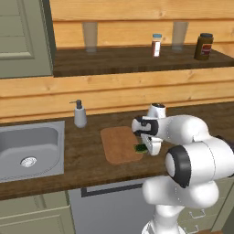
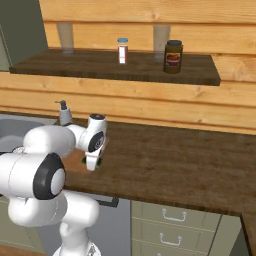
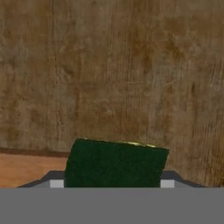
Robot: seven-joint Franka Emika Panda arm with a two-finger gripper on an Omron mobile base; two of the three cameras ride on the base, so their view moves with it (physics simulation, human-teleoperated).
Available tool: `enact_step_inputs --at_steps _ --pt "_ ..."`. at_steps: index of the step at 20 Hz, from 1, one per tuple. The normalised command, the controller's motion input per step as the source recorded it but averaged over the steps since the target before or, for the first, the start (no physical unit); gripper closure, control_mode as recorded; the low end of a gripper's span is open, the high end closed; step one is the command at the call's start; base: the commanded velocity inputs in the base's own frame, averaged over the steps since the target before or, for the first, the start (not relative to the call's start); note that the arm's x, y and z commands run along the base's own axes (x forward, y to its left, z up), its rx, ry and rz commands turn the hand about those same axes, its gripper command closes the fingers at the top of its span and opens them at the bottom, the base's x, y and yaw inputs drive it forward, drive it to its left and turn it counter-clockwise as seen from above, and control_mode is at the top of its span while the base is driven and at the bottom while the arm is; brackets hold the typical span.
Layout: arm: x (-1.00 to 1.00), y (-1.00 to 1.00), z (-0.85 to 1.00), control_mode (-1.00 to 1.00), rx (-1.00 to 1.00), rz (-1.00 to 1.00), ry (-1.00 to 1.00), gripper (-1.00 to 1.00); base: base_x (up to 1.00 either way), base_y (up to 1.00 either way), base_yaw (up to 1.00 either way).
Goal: Pick up the sponge from the counter and clean the cutting board by briefly scrubbing or pressing down on the cutting board. Once finished, release the sponge.
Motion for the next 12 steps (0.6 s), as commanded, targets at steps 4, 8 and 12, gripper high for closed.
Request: enact_step_inputs --at_steps 4,8,12 --pt "0.26 0.25 -0.29 -1.0 -0.01 -0.07 0.0 1.0 0.0 0.0 0.0" --pt "0.24 0.05 -0.39 -1.0 0.0 -0.04 0.0 1.0 0.0 0.0 0.0" --pt "0.32 0.14 -0.29 -1.0 0.0 -0.06 0.0 1.0 0.0 0.0 0.0"
